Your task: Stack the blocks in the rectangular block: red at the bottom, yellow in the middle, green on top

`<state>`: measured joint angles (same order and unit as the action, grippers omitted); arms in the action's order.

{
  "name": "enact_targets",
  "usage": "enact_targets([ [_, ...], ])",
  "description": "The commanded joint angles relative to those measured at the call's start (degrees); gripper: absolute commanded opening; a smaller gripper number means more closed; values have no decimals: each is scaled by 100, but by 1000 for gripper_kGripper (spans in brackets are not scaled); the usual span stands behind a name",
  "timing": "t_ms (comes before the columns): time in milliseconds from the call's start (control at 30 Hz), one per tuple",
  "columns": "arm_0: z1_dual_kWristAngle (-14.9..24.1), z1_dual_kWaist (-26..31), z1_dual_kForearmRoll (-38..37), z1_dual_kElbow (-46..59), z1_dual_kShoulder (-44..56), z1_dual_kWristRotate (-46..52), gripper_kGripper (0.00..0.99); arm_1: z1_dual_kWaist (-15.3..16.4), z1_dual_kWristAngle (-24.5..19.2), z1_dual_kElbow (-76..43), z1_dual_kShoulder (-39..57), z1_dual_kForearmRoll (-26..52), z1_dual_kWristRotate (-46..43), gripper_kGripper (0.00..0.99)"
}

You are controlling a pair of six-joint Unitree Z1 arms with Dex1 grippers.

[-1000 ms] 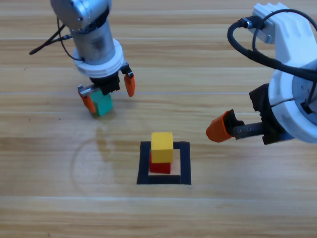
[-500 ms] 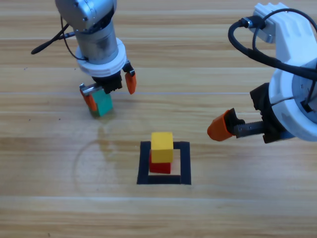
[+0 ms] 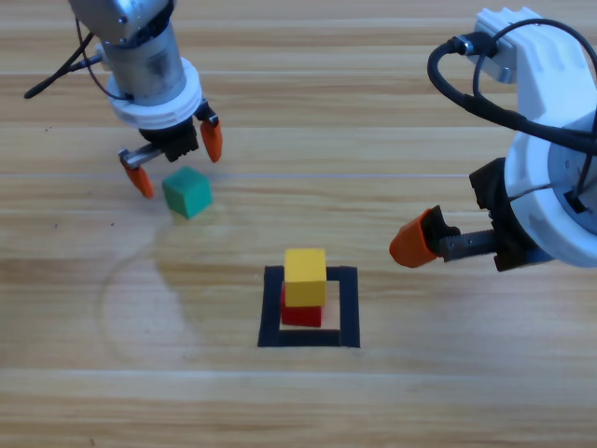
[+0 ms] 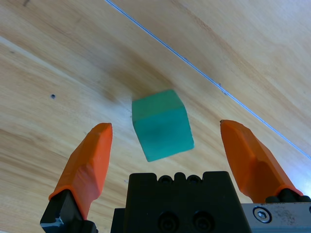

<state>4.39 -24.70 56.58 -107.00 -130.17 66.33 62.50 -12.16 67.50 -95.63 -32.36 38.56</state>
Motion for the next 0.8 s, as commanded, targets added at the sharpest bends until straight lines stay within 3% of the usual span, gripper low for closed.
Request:
enact_targets([
  [33, -78, 141, 82, 92, -316, 152, 950, -124, 30, -149, -316, 186, -24, 990],
  [500, -298, -255, 134, 109, -281, 1268, 950, -124, 21, -149, -333, 186, -33, 990],
  [800, -263, -308, 134, 65, -378, 1444, 963, -133, 21, -149, -351, 195, -33, 990],
])
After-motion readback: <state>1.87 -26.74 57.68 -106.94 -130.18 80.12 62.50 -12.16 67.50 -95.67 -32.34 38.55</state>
